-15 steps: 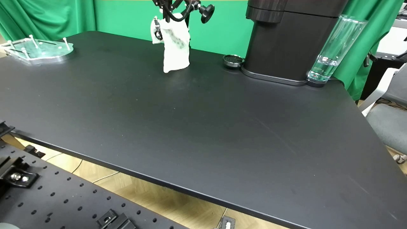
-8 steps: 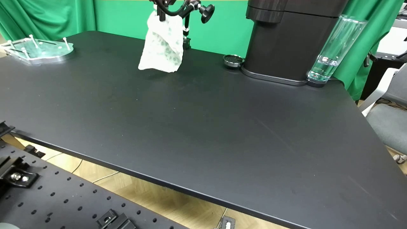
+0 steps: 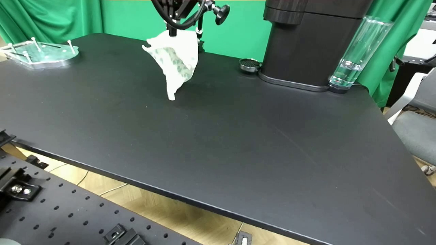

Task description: Remove the white cloth from the black stand

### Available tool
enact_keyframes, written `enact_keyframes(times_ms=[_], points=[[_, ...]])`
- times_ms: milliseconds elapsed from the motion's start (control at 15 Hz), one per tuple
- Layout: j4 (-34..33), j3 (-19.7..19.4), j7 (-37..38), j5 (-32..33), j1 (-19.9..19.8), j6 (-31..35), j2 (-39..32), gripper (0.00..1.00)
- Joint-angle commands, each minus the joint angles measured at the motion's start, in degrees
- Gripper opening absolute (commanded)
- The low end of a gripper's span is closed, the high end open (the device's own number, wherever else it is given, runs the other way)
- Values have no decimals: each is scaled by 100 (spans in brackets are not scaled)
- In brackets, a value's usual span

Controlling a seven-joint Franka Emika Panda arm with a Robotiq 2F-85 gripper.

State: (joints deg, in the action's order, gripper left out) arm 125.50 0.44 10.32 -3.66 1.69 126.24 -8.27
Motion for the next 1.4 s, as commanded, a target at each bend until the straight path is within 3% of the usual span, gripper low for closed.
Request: enact_keyframes(times_ms=[0,67,200,467,667,800,1067,1200,1333], points=[[256,-108,26,231,-64,222,226,1],[259,-126,-109,378,-77,283,219,27],[231,-127,-415,466,-119,286,202,33],[162,-48,-1386,519,-136,-149,238,62],[121,-10,-1792,862,-83,-571,302,81],[190,10,-1607,1504,14,-624,422,95],[332,68,-855,3106,196,-557,643,100],[373,111,-590,3323,201,-497,707,100],[374,147,-623,2995,178,-502,728,100]])
